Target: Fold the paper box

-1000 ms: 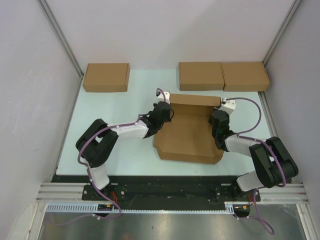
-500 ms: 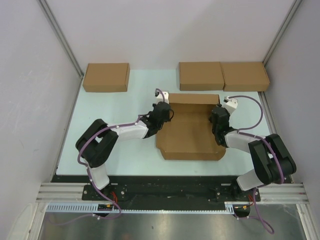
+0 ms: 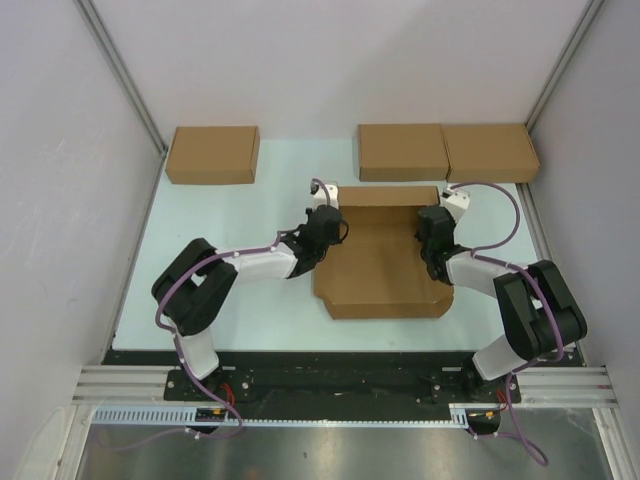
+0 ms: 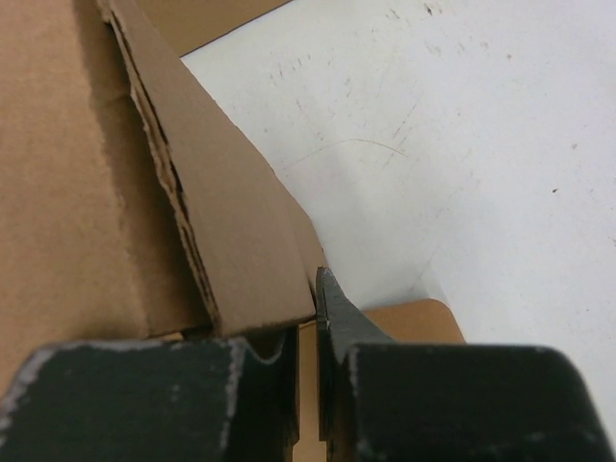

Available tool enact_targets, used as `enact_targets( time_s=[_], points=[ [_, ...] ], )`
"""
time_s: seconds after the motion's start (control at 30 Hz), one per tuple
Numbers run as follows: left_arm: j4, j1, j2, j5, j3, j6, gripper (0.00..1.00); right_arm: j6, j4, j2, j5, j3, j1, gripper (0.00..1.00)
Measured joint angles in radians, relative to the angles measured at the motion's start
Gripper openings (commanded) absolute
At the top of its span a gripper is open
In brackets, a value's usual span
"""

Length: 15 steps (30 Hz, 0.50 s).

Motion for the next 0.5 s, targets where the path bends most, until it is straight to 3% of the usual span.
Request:
enact_targets(
  time_s=[0.33, 0.5],
  points=[
    [0.005, -0.009, 0.0, -0.023, -0.004, -0.002, 0.01, 0.103, -0.098, 0.009, 0.086, 0.041, 0.03, 0.0],
    [0.002, -0.013, 0.0, -0.034, -0.004, -0.011, 0.15, 0.154, -0.159, 0.018, 0.105, 0.073, 0.035, 0.0]
  ],
)
